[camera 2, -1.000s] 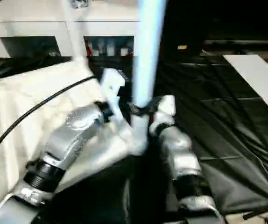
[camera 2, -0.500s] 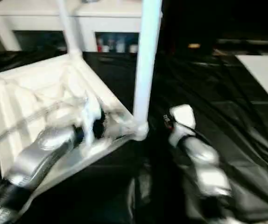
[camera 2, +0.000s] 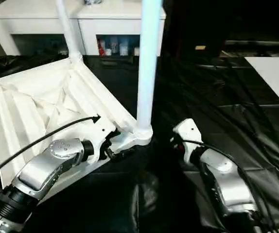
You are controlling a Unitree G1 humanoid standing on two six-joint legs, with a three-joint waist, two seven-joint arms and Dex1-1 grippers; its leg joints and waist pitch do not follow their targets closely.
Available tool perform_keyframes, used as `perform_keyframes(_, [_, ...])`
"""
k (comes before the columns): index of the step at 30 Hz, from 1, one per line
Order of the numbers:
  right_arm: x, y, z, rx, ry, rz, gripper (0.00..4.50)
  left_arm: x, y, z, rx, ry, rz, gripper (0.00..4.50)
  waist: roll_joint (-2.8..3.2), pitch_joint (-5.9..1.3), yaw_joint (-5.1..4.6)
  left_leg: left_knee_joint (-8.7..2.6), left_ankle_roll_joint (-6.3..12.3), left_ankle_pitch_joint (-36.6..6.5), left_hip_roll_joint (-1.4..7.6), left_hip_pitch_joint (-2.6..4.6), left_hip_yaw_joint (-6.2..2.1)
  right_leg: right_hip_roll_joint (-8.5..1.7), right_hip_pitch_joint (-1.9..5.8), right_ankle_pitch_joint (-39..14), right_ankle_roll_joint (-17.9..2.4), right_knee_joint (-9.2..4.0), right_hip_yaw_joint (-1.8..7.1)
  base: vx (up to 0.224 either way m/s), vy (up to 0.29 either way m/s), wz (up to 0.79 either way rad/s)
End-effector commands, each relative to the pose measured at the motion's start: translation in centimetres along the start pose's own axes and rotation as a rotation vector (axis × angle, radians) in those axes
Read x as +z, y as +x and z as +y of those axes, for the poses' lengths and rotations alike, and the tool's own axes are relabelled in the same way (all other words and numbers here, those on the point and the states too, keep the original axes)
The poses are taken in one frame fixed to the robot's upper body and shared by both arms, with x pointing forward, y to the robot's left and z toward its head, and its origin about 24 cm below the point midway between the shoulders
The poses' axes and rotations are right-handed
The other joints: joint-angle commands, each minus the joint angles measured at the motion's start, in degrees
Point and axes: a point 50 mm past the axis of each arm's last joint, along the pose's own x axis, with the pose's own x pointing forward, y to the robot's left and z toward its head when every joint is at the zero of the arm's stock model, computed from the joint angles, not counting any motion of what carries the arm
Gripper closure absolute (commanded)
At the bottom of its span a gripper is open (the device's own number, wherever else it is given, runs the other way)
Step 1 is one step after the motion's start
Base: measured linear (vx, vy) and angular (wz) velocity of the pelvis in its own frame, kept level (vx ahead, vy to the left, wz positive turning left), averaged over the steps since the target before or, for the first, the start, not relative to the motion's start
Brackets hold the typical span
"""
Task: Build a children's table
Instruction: Rotate table base
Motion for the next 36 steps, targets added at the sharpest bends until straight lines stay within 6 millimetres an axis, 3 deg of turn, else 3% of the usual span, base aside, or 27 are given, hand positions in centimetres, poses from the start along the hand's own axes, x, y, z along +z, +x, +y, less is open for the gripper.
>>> perform_keyframes(1, [0.6, -0.2, 0.3, 0.038, -0.01, -0.014, 0.61, -1.7, -1.1, 1.1, 0.083, -0.025, 0.098, 0.86, -0.47, -3.42, 0.18, -4.31, 1.33, -19.4, 1.02, 0.45, -0.43, -2.19, 2.87, -28.5, -6.2, -5.67, 1.25, 0.0, 0.0, 0.0])
perform_keyframes(4, [0.7, -0.4, 0.3, 0.046, -0.011, -0.01, 0.61, -1.9, -2.1, 1.2, 0.098, -0.058, 0.111, 0.93, -0.4, -3.17, -0.14, -4.43, 0.97, -20.6, 0.9, 0.18, -0.76, -2.22, 2.76, -32.5, -4.8, -5.96, 0.84, 0.0, 0.0, 0.0])
perform_keyframes(5, [0.7, -0.4, 0.3, 0.046, -0.011, -0.009, 0.61, -1.9, -2.1, 1.2, 0.098, -0.059, 0.111, 0.93, -0.42, -3.16, -0.17, -4.36, 0.95, -20.8, 0.82, 0.26, -0.74, -2.2, 2.62, -33.5, -4.5, -6.2, 0.78, 0.0, 0.0, 0.0])
perform_keyframes(6, [0.7, -0.4, 0.3, 0.045, -0.012, -0.008, 0.61, -2.0, -2.2, 1.2, 0.1, -0.064, 0.116, 1.26, -0.61, -3.49, -0.1, -3.99, 1.07, -20.6, 0.69, 0.79, -0.64, -2.21, 2.28, -33.9, -4.2, -6.62, 0.78, 0.0, 0.0, 0.0])
perform_keyframes(9, [0.6, -0.3, 0.4, 0.043, -0.021, 0.0, 0.61, -2.8, -2.6, 1.0, 0.11, -0.072, 0.146, 1.44, -0.59, -3.47, -0.11, -4.35, 1.41, -19.9, 0.83, 0.28, -0.75, -1.99, 2.49, -31.1, -4.8, -6.17, 0.67, 0.0, 0.0, 0.0])
perform_keyframes(12, [0.7, -0.2, 0.4, 0.046, -0.022, -0.001, 0.61, -2.9, -2.5, 0.9, 0.117, -0.06, 0.152, 1.73, -0.2, -3.48, -0.08, -4.29, 1.32, -22.0, 0.88, 0.87, -0.76, -1.96, 2.09, -31.6, -5.2, -6.35, 0.65, 0.0, 0.0, 0.0])
perform_keyframes(19, [1.0, -0.4, 0.3, 0.048, -0.019, -0.013, 0.61, -2.5, -2.0, 0.7, 0.076, -0.004, 0.134, 2.37, -0.17, -3.69, 0.06, -4.24, 1.53, -21.6, 0.75, 0.73, -0.71, -2.09, 2.25, -31.3, -4.8, -6.48, 0.69, 0.0, 0.0, 0.0])
perform_keyframes(23, [1.0, -0.8, 0.8, 0.102, -0.012, -0.017, 0.61, -2.3, -1.6, -0.6, -0.033, 0.001, 0.137, 2.65, -0.1, -3.77, 0.24, -4.28, 1.61, -21.3, 0.85, 0.74, -0.73, -2.16, 2.32, -31.2, -4.6, -6.44, 0.75, 0.0, 0.0, 0.0])
perform_keyframes(30, [0.9, -0.9, 0.8, 0.109, -0.017, -0.009, 0.61, -3.3, -1.4, -0.7, -0.056, 0.0, 0.208, 3.34, 0.12, -3.79, 0.34, -4.38, 1.66, -20.8, 1.01, 0.9, -0.61, -2.15, 2.49, -27.3, -6.9, -5.9, 1.0, 0.0, 0.0, 0.0])
perform_keyframes(33, [1.0, -0.9, 0.7, 0.101, -0.021, -0.01, 0.61, -3.4, -1.2, -0.4, -0.051, 0.008, 0.21, 3.62, 0.11, -3.63, 0.2, -4.48, 1.42, -22.2, 0.86, 1.02, -0.77, -2.26, 2.69, -30.2, -6.1, -6.14, 0.88, 0.0, 0.0, 0.0])
perform_keyframes(36, [1.1, -0.9, 0.5, 0.094, -0.019, -0.016, 0.61, -3.2, -0.8, -0.2, -0.078, 0.011, 0.185, 3.82, -0.01, -3.64, 0.31, -4.3, 1.58, -22.1, 0.66, 1.26, -0.64, -2.28, 2.42, -32.5, -5.1, -6.59, 0.89, 0.0, 0.0, 0.0])
